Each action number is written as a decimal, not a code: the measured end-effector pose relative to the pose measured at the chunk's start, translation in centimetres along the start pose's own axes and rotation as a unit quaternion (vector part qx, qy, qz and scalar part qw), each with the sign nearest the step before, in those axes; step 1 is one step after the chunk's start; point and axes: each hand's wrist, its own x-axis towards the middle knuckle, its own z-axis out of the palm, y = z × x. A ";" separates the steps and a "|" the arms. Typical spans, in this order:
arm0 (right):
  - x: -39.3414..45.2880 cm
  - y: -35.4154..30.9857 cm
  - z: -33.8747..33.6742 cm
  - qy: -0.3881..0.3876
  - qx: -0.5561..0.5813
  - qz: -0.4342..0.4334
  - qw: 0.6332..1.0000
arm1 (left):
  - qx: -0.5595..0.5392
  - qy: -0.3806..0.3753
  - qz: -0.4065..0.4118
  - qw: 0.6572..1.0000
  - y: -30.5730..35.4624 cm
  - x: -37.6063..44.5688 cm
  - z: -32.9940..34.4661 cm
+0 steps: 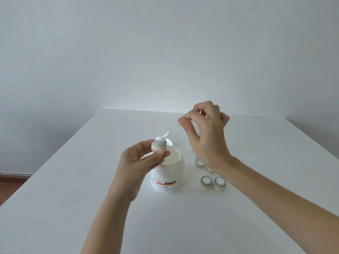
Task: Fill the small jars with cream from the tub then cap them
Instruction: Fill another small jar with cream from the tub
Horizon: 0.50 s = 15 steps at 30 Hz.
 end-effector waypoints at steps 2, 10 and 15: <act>-0.5 0.0 -0.3 0.044 -0.036 -0.101 0.993 | -0.008 0.000 -0.003 1.000 0.0 0.0 0.0; -1.8 1.3 -0.8 0.107 -0.056 -0.231 0.965 | -0.036 0.005 -0.010 0.999 0.2 0.1 -0.1; -1.9 1.3 -1.2 0.119 -0.030 -0.207 0.971 | -0.037 0.009 -0.006 0.999 0.3 0.1 -0.3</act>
